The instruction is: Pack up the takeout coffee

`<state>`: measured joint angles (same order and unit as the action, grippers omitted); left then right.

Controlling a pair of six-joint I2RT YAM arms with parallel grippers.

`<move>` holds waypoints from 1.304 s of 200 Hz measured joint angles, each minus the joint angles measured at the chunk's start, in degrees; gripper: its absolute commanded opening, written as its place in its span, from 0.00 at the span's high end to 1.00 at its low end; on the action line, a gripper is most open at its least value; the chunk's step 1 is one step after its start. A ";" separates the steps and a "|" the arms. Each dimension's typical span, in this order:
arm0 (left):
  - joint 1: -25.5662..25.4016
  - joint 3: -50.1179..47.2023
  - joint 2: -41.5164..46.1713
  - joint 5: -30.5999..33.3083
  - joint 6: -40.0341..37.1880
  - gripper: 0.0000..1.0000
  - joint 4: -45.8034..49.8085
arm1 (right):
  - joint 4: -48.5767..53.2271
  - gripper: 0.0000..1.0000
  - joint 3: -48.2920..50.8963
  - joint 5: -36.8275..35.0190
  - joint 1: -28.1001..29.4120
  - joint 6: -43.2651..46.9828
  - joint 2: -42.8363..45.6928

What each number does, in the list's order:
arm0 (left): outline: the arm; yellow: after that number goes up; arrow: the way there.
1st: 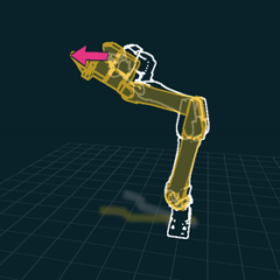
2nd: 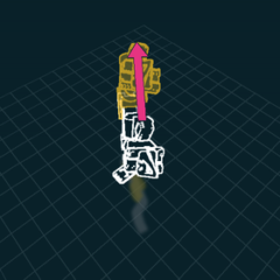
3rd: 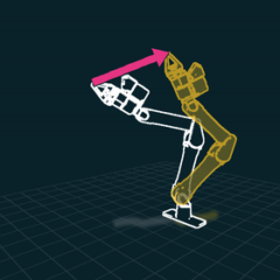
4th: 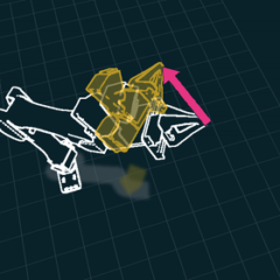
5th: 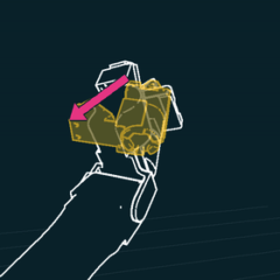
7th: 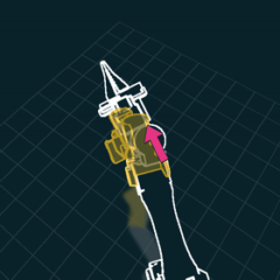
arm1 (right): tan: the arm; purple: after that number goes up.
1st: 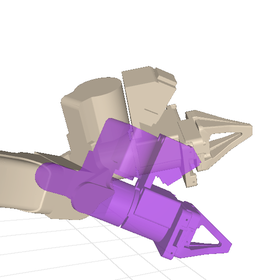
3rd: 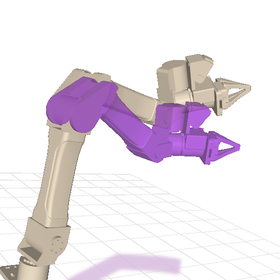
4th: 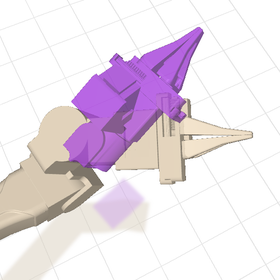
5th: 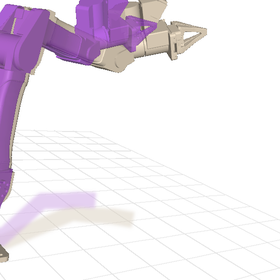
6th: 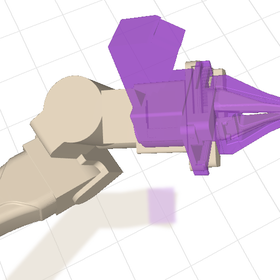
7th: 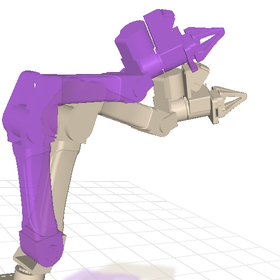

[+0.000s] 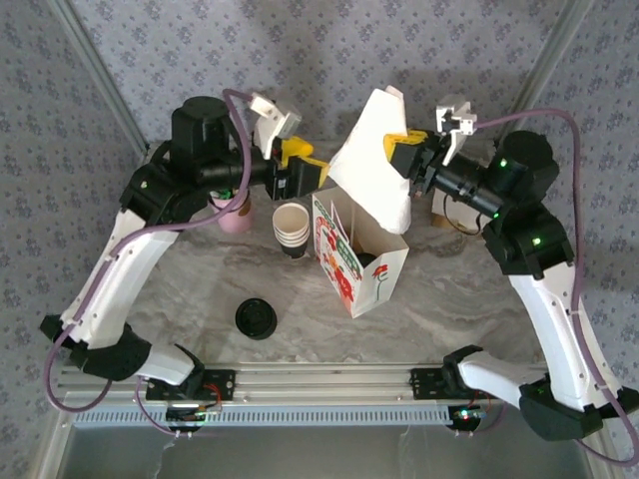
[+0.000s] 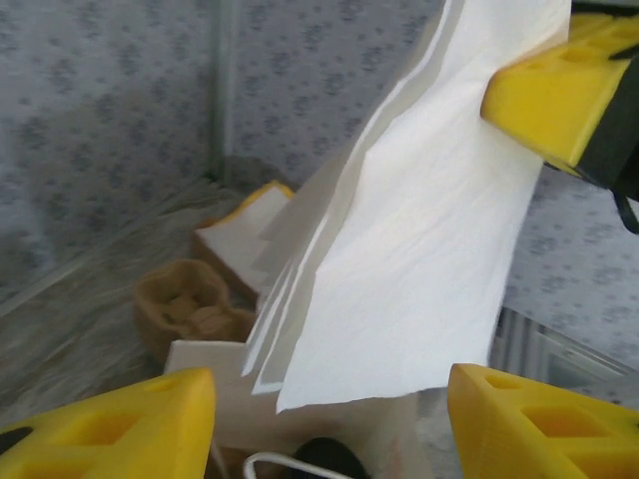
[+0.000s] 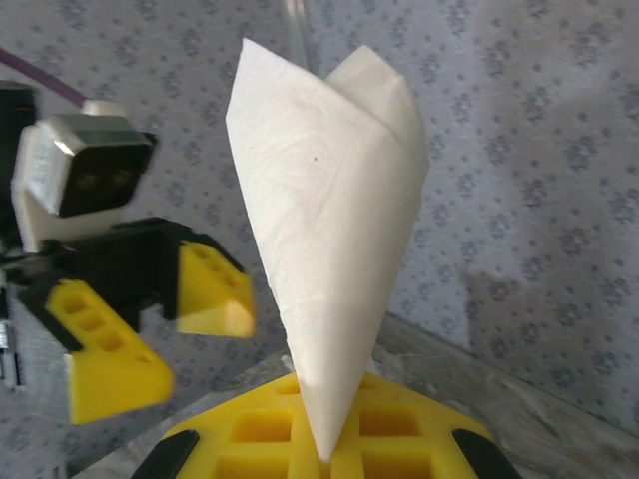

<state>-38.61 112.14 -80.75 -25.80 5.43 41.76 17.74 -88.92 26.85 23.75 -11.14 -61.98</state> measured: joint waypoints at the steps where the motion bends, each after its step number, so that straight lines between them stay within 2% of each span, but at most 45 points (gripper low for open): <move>1: 0.00 -0.11 0.11 0.20 0.00 0.37 -0.04 | -0.15 1.00 0.15 -0.26 0.11 0.00 0.04; 46: 0.42 -4.33 5.16 8.50 -0.37 0.37 -2.78 | -6.16 1.00 7.37 -16.94 8.83 -0.15 0.07; 75: 0.57 -5.42 6.10 10.12 -0.42 0.37 -3.91 | -11.37 1.00 10.84 -27.85 13.77 0.13 0.07; 112: 0.81 -6.64 6.14 10.67 -1.07 0.37 -4.33 | -17.29 1.00 13.22 -37.05 16.48 0.26 -1.51; 180: 1.51 -7.74 7.56 10.64 -1.53 0.38 -4.37 | -27.43 1.00 19.82 -44.72 18.40 1.55 -5.09; 261: 1.88 -8.98 8.87 10.62 -1.92 0.38 -4.52 | -38.05 1.00 28.76 -46.90 18.40 1.09 -6.34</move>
<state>-36.73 103.15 -71.88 -15.18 3.51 37.23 -20.32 -60.16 -20.05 42.15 -10.04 -68.31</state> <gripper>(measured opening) 0.625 0.070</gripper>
